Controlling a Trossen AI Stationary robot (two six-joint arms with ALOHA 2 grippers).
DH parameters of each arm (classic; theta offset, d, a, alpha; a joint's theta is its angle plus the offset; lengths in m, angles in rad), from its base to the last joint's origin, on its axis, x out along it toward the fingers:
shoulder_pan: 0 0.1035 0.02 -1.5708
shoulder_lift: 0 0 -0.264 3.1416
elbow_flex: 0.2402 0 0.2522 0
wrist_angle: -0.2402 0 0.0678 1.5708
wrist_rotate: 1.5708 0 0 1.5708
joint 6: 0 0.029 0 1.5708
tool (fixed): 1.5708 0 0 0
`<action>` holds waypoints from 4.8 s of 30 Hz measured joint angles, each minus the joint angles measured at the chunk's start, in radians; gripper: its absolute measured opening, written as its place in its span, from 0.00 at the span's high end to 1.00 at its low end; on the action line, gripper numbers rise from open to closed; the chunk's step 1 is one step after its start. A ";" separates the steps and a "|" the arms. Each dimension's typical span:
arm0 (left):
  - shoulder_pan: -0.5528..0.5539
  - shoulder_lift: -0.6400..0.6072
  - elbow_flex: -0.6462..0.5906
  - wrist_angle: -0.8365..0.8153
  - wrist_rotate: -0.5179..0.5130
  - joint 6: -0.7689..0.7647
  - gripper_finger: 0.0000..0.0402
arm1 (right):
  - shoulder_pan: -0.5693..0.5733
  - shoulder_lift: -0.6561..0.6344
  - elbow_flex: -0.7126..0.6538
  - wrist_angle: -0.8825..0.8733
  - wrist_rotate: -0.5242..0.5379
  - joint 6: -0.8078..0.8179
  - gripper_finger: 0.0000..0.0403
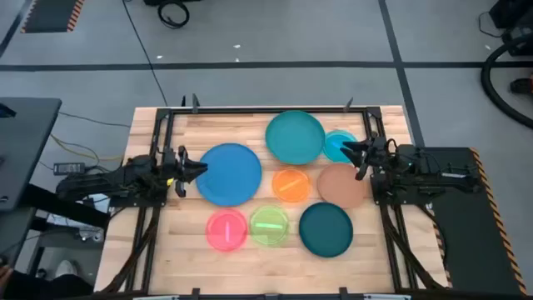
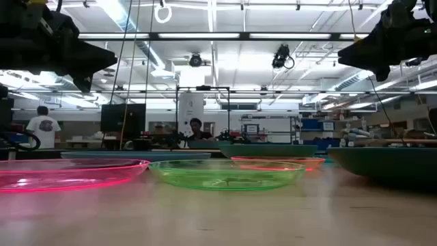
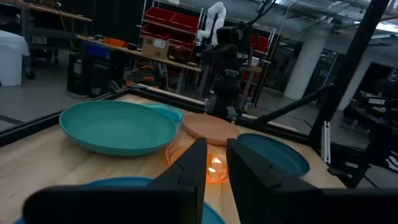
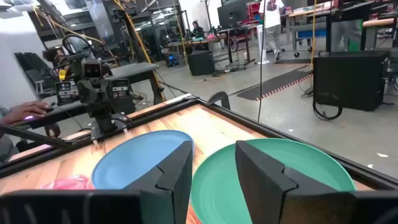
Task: Stack plastic plates
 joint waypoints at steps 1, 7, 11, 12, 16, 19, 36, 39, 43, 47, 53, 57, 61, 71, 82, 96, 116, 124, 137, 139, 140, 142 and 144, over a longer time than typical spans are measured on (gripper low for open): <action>0.000 0.000 0.000 0.000 0.000 0.000 0.83 | 0.000 0.000 0.000 0.000 0.000 0.000 0.67; 0.000 0.000 0.000 0.000 0.000 0.000 0.83 | 0.000 0.000 0.000 0.000 0.000 0.000 0.67; 0.000 0.000 0.000 0.000 0.000 0.000 0.83 | 0.000 0.000 0.000 0.000 0.000 0.000 0.67; 0.000 0.000 0.000 0.000 0.000 0.000 0.83 | 0.000 0.000 0.000 0.000 0.000 0.000 0.67; 0.000 0.000 0.000 0.000 0.000 0.000 0.83 | 0.000 0.000 0.000 0.000 0.000 0.000 0.67; 0.000 0.000 0.000 0.000 0.000 0.000 0.83 | 0.000 0.000 0.000 0.000 0.000 0.000 0.67; 0.000 0.000 0.000 0.000 0.000 0.000 0.83 | 0.000 0.000 0.000 0.000 0.000 0.000 0.67; 0.000 0.000 0.000 0.000 0.000 0.000 0.83 | 0.000 0.000 0.000 0.000 0.000 0.000 0.67; 0.000 0.000 0.000 0.000 0.000 0.000 0.83 | 0.000 0.000 0.000 0.000 0.000 0.000 0.67; 0.000 0.000 0.000 0.000 0.000 0.000 0.83 | 0.000 0.000 0.000 0.000 0.000 0.000 0.67; 0.000 0.000 0.000 0.000 0.000 0.000 0.83 | 0.000 0.000 0.000 0.000 0.000 0.000 0.67; 0.000 0.000 0.000 0.000 0.000 0.000 0.83 | 0.000 0.000 0.000 0.000 0.000 0.000 0.67; 0.000 0.000 0.000 0.000 0.000 0.000 0.83 | 0.000 0.000 0.000 0.000 0.000 0.000 0.67; 0.000 0.000 0.000 0.000 0.000 0.000 0.83 | 0.000 0.000 0.000 0.000 0.000 0.000 0.67; 0.000 0.000 0.000 0.021 0.000 -0.156 0.83 | 0.000 0.000 0.000 0.000 0.000 0.000 0.67; 0.000 0.000 0.000 0.093 0.000 -0.246 0.83 | 0.000 0.000 0.000 0.000 0.000 0.000 0.67; 0.000 0.005 0.003 0.150 0.035 -0.133 0.83 | 0.000 0.000 0.000 0.090 0.000 0.051 0.67; 0.000 0.151 0.074 0.152 -0.017 -0.139 0.83 | 0.000 0.000 0.000 0.204 -0.002 0.065 0.67; 0.001 0.561 0.248 0.279 -0.151 0.039 0.83 | 0.001 0.090 0.000 0.211 -0.169 0.153 0.67; -0.003 0.613 0.248 0.359 -0.151 0.086 0.83 | 0.005 0.132 0.000 0.190 -0.169 0.170 0.67; -0.005 0.641 0.247 0.392 -0.152 0.102 0.83 | 0.008 0.157 0.000 0.187 -0.167 0.177 0.67; -0.005 0.694 0.246 0.479 -0.151 0.119 0.83 | 0.018 0.215 0.000 0.189 -0.163 0.180 0.67; -0.004 0.749 0.250 0.563 -0.151 0.076 0.83 | 0.027 0.273 0.000 0.217 -0.153 0.178 0.67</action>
